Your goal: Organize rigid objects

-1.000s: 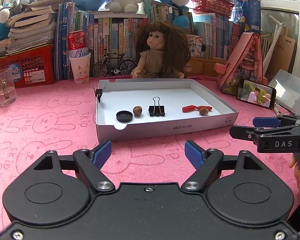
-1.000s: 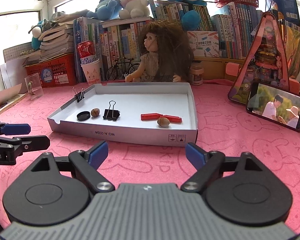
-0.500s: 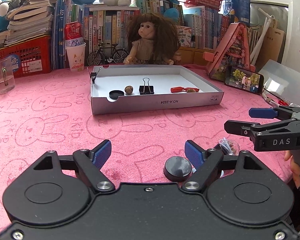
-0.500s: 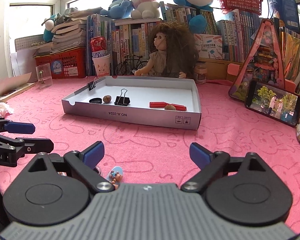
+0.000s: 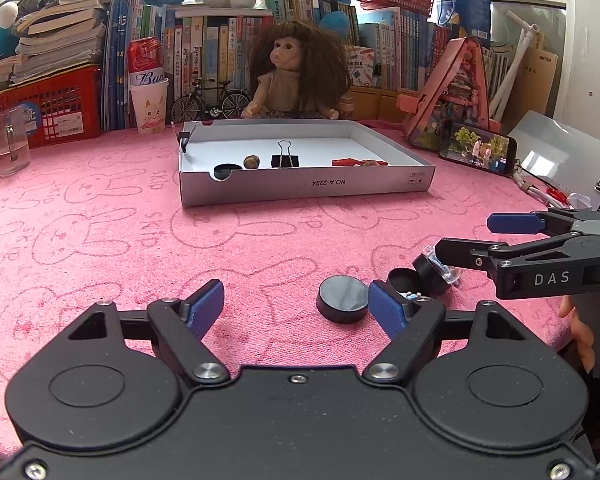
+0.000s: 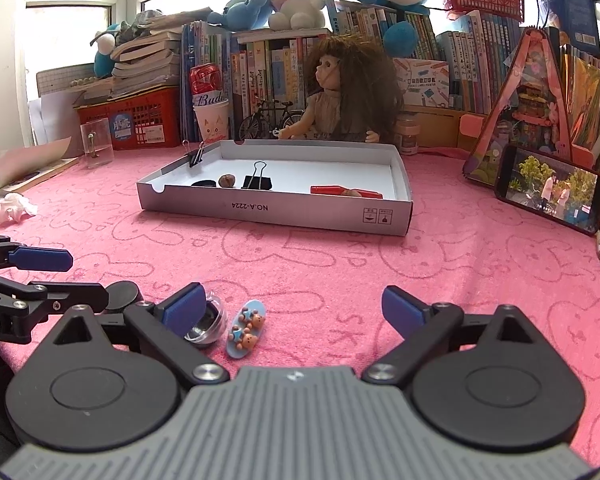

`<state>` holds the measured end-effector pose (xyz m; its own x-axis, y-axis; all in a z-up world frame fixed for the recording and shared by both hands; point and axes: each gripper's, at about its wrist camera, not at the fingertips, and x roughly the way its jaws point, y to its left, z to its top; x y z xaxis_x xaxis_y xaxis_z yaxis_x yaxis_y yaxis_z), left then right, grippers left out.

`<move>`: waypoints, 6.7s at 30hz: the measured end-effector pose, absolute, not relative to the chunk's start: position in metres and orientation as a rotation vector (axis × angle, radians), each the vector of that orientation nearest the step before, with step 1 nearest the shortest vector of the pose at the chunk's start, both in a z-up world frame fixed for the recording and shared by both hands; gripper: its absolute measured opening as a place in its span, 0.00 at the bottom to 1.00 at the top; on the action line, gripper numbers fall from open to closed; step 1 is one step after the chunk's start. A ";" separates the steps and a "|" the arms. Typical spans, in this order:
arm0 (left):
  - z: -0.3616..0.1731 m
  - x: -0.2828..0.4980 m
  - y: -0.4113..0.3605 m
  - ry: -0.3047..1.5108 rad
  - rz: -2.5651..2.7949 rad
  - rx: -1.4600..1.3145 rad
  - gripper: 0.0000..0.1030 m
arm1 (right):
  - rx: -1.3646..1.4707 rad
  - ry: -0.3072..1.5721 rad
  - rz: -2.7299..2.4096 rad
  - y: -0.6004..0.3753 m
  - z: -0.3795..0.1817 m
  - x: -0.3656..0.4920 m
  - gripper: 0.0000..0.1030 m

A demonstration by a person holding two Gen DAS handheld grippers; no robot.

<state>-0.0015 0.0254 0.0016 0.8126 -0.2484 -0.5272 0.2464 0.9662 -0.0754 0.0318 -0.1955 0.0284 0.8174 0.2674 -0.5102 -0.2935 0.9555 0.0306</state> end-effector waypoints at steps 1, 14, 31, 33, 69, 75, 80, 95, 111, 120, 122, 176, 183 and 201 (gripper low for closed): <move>0.001 -0.003 0.024 0.564 -0.269 -0.003 0.74 | -0.049 0.539 0.300 -0.195 0.028 0.031 0.96; -0.005 -0.002 0.017 0.582 -0.293 0.010 0.49 | -0.029 0.569 0.293 -0.197 0.018 0.025 0.96; -0.005 -0.001 0.012 0.574 -0.295 0.006 0.40 | -0.044 0.542 0.342 -0.191 0.018 0.014 0.97; -0.005 0.001 0.011 0.574 -0.292 0.002 0.39 | -0.051 0.531 0.356 -0.189 0.020 0.010 0.97; -0.002 0.011 0.004 0.533 -0.271 0.010 0.34 | -0.053 0.492 0.466 -0.174 0.027 -0.005 0.31; -0.006 0.017 0.000 0.537 -0.264 0.024 0.38 | -0.064 0.488 0.436 -0.174 0.027 -0.004 0.39; -0.010 0.021 0.000 0.553 -0.265 0.017 0.37 | -0.059 0.489 0.419 -0.177 0.026 -0.003 0.39; -0.007 0.018 0.003 0.540 -0.239 -0.005 0.29 | -0.030 0.493 0.423 -0.179 0.028 -0.002 0.24; -0.006 0.019 0.003 0.548 -0.233 -0.011 0.29 | 0.044 0.532 0.418 -0.179 0.026 0.018 0.46; -0.007 0.019 0.004 0.549 -0.230 -0.015 0.29 | 0.110 0.559 0.430 -0.180 0.025 0.025 0.49; -0.007 0.020 0.005 0.550 -0.229 -0.018 0.29 | 0.124 0.563 0.432 -0.182 0.025 0.025 0.49; -0.004 0.020 0.007 0.542 -0.202 -0.040 0.29 | 0.033 0.534 0.269 -0.189 0.024 0.013 0.33; 0.004 0.029 0.007 0.525 -0.184 -0.043 0.29 | 0.032 0.501 0.265 -0.190 0.034 0.020 0.33; 0.044 0.122 0.017 0.475 -0.116 -0.099 0.29 | 0.075 0.486 0.205 -0.198 0.056 0.110 0.33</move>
